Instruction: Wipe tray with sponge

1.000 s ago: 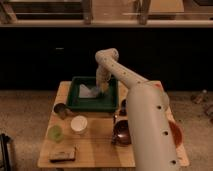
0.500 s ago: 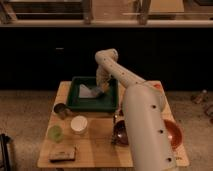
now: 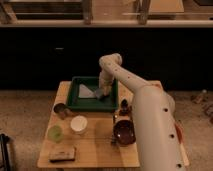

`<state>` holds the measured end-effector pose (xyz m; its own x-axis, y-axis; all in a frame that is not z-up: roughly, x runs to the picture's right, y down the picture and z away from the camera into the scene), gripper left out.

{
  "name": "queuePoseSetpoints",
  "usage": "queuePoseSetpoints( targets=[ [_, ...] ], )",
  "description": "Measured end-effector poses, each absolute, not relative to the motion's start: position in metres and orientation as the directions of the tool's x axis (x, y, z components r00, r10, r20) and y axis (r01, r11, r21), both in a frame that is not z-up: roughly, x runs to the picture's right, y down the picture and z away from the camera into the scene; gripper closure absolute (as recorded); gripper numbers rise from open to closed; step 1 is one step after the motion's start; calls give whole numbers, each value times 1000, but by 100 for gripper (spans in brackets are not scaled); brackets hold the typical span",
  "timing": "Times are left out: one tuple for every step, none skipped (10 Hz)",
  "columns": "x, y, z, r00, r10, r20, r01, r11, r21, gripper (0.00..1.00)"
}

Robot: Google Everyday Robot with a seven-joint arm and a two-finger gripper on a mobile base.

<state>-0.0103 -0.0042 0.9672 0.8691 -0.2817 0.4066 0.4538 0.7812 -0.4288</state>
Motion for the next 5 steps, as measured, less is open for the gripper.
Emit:
queuePoseSetpoints(
  targets=[
    [-14, -2, 968, 867, -282, 411, 457, 779, -429, 100],
    [-13, 0, 969, 868, -281, 410, 456, 778, -433, 100],
    [-10, 0, 969, 871, -278, 406, 452, 777, -437, 100],
    [-8, 0, 970, 876, -288, 388, 451, 775, -443, 100],
    [-10, -4, 970, 878, -295, 377, 450, 778, -439, 100]
  ],
)
